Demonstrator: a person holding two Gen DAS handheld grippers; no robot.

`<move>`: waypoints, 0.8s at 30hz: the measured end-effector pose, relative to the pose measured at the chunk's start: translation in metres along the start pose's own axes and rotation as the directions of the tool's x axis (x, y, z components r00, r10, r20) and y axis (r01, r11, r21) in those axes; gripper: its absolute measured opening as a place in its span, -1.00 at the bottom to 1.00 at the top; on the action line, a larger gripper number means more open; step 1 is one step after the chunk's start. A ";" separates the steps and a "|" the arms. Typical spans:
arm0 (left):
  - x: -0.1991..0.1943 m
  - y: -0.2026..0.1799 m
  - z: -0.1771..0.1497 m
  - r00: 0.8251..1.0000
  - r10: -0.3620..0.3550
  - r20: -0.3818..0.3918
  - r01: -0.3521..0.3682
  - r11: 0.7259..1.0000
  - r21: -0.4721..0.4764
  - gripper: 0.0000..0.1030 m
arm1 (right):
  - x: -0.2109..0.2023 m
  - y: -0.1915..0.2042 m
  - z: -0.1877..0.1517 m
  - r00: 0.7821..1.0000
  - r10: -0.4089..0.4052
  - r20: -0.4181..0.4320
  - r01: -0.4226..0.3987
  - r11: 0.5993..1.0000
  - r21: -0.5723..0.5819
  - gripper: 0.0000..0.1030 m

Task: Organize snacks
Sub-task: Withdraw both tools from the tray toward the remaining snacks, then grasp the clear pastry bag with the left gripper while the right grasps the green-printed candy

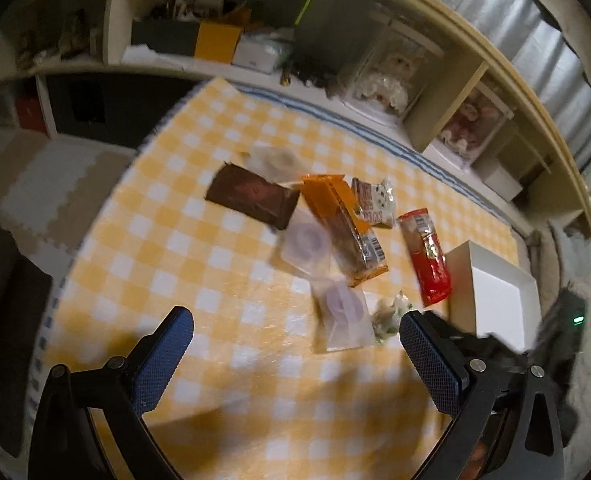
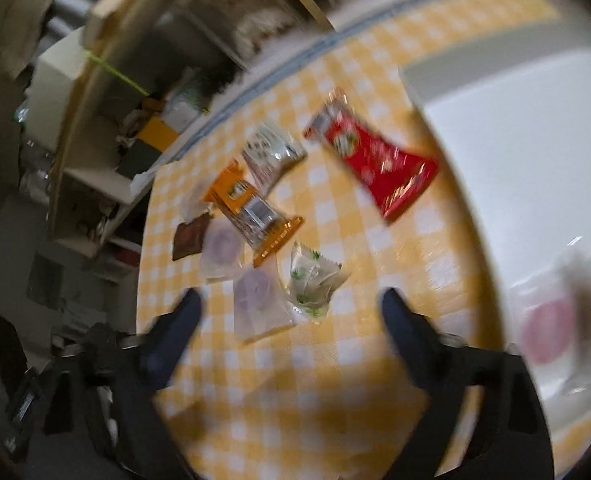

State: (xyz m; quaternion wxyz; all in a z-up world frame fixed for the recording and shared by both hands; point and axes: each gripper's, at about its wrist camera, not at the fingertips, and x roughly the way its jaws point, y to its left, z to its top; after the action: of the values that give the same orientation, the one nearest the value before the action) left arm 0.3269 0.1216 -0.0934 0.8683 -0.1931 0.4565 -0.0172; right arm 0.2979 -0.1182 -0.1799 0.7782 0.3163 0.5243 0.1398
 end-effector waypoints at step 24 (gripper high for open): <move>0.101 -0.008 0.009 0.975 -0.121 -0.188 0.133 0.990 0.051 0.20 | 0.041 0.004 -0.018 0.995 0.017 -0.096 -0.029 0.991 -0.128 -0.48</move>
State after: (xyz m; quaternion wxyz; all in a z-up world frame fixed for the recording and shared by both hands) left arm 0.3942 0.0961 -0.1648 0.8250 -0.1918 0.5211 -0.1050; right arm 0.2989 -0.0856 -0.2118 0.7695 0.2643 0.5469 0.1972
